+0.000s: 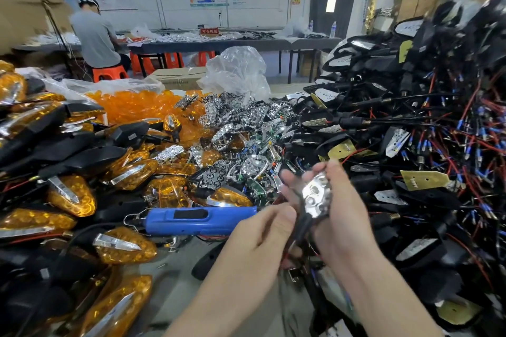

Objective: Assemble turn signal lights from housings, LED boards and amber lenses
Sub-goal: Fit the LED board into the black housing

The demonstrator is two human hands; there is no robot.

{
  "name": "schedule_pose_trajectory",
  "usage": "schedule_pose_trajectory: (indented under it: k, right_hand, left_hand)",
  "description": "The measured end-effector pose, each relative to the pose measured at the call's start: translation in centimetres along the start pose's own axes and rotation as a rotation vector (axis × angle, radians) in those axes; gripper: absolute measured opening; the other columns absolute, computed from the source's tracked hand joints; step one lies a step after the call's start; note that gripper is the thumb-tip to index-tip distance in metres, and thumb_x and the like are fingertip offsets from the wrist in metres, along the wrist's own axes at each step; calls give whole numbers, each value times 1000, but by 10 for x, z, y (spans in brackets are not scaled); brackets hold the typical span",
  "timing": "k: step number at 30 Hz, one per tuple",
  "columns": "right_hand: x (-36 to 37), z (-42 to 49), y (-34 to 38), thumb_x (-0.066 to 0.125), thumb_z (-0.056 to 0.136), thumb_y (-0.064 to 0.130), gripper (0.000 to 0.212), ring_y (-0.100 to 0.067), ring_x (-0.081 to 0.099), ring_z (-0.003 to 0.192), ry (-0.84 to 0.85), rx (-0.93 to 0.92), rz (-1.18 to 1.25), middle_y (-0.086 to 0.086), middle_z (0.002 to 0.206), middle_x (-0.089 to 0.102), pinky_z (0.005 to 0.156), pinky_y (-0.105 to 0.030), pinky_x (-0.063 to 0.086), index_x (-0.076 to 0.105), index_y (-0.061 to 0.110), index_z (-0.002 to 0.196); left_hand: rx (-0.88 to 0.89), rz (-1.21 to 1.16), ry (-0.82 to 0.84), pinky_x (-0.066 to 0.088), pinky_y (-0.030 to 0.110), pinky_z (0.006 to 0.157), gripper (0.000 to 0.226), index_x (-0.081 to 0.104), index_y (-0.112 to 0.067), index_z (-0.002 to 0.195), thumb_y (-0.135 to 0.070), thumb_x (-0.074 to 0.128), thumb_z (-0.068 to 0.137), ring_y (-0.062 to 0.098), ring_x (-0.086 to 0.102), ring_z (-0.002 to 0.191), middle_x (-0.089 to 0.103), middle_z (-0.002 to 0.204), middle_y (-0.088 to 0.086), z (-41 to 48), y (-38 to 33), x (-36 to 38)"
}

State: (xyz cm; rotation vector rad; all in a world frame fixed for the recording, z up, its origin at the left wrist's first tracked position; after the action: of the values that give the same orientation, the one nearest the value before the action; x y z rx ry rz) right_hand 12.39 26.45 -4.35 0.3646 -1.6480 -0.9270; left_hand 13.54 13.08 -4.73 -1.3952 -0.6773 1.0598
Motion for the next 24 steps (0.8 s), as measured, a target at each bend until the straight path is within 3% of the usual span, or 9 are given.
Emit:
schedule_pose_trajectory:
  k: [3, 5, 8, 10, 15, 18, 20, 24]
  right_hand:
    - [5, 20, 39, 50, 105, 39, 30, -13, 65, 60, -47, -24, 147, 1, 72, 63, 60, -30, 60, 59, 15, 91]
    - [27, 33, 73, 52, 104, 39, 25, -9, 59, 57, 25, -73, 188, 3, 74, 62, 50, -20, 49, 59, 17, 94]
    - [82, 47, 130, 60, 102, 34, 17, -9, 57, 56, 200, -171, 143, 3, 74, 63, 44, -16, 42, 60, 17, 104]
    - [126, 48, 165, 62, 101, 31, 17, -8, 56, 56, 350, -225, 4, 3, 76, 63, 43, -16, 40, 59, 15, 108]
    - [216, 20, 201, 42, 109, 24, 21, -4, 57, 60, 619, -358, -571, 6, 80, 65, 46, -14, 39, 58, 11, 104]
    - [239, 0, 193, 54, 105, 33, 25, -5, 60, 61, 679, -391, -850, 11, 72, 68, 42, -15, 39, 65, 15, 119]
    - [238, -7, 190, 62, 100, 34, 29, -7, 59, 60, 656, -384, -792, 10, 68, 66, 40, -17, 39, 67, 16, 122]
    - [189, 1, 181, 54, 105, 34, 21, -10, 56, 54, 454, -247, -175, 3, 68, 61, 45, -18, 41, 60, 13, 104]
  left_hand:
    - [54, 116, -96, 55, 17, 74, 25, 61, -44, 115, -48, 44, 97, 0, 68, 85, 72, 97, -21, 1, -14, -36]
    - [92, 123, -180, 57, 21, 72, 24, 62, -40, 114, -43, 44, 98, 4, 69, 81, 73, 95, -16, 5, -26, -64]
    - [120, 106, -288, 59, 25, 68, 25, 65, -33, 112, -37, 44, 100, 10, 69, 76, 74, 91, -8, 8, -43, -96]
    - [124, 75, -328, 59, 23, 65, 24, 66, -30, 110, -31, 43, 103, 12, 69, 72, 74, 89, -6, 8, -50, -106]
    - [167, 77, -303, 60, 25, 68, 24, 66, -36, 108, -34, 43, 103, 13, 70, 74, 74, 89, -6, 3, -68, -102]
    - [185, 79, -246, 60, 27, 68, 23, 65, -36, 110, -35, 43, 103, 12, 70, 74, 74, 90, -5, -5, -77, -94]
    - [174, 35, -211, 59, 28, 65, 22, 67, -37, 106, -36, 45, 102, 13, 69, 72, 74, 89, -3, -12, -78, -86]
    - [175, -5, -113, 54, 23, 67, 34, 65, -51, 103, -72, 44, 86, 10, 68, 76, 72, 93, -7, -36, -66, -61]
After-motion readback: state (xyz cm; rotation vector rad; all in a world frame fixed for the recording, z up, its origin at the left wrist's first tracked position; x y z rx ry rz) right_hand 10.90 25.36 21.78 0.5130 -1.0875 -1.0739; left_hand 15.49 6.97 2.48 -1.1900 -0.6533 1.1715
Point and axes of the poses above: each hand's wrist, its own z-axis towards the middle knuckle, its own x-axis out of the palm, y = z × x, the point moved 6 cm from there along z, towards the middle knuckle
